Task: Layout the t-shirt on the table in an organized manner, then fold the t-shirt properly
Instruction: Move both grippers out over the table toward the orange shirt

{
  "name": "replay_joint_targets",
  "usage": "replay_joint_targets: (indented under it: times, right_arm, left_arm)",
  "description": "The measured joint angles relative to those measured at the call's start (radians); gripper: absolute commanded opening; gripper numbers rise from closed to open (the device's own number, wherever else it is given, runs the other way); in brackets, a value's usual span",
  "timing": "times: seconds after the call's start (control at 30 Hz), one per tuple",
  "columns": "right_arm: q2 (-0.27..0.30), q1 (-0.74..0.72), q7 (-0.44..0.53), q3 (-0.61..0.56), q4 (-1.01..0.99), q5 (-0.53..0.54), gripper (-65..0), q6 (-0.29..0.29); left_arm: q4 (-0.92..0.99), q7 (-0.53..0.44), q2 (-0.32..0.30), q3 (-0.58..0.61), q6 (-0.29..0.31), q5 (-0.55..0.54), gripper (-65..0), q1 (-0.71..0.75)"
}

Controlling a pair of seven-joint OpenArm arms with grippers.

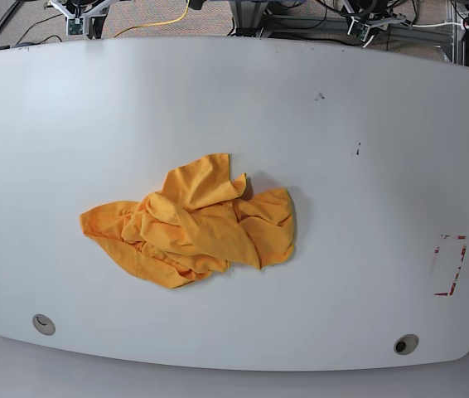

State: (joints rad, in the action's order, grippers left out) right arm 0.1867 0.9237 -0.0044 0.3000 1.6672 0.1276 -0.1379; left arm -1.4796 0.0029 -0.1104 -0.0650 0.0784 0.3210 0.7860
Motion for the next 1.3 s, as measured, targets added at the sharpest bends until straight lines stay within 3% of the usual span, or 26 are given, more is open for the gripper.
replay_joint_targets:
  times: [0.37,0.6,0.77,0.8,1.0,1.3]
  right_arm:
    - [-0.001,-0.003,-0.078,0.003,0.054,0.0,-58.2,0.0]
    - [0.006,-0.008,-0.114,-0.008,0.066,-0.008,-58.1,0.004]
    - [0.013,-0.017,-0.131,-0.01,0.066,-0.008,-58.0,0.0]
    - [0.013,-0.028,-0.158,-0.016,0.066,-0.008,-58.5,0.003]
    - [-0.023,-0.059,-0.218,-0.032,0.045,-0.023,-58.5,0.001]
    - [-0.028,-0.058,-0.201,-0.033,0.045,-0.023,-58.5,-0.018]
  left_arm:
    - [-0.051,0.013,0.003,0.0,0.001,0.0,-50.4,-0.03]
    - [-0.088,0.085,0.012,0.0,0.009,-0.003,-48.5,-0.039]
    - [-0.116,0.179,0.013,0.002,0.028,-0.005,-43.6,-0.058]
    - [-0.13,0.23,0.013,0.008,0.038,-0.008,-47.1,-0.066]
    - [-0.119,0.237,0.013,-0.035,0.042,-0.004,-47.1,-0.058]
    - [-0.13,0.244,0.006,-0.061,0.035,0.0,-46.9,-0.052]
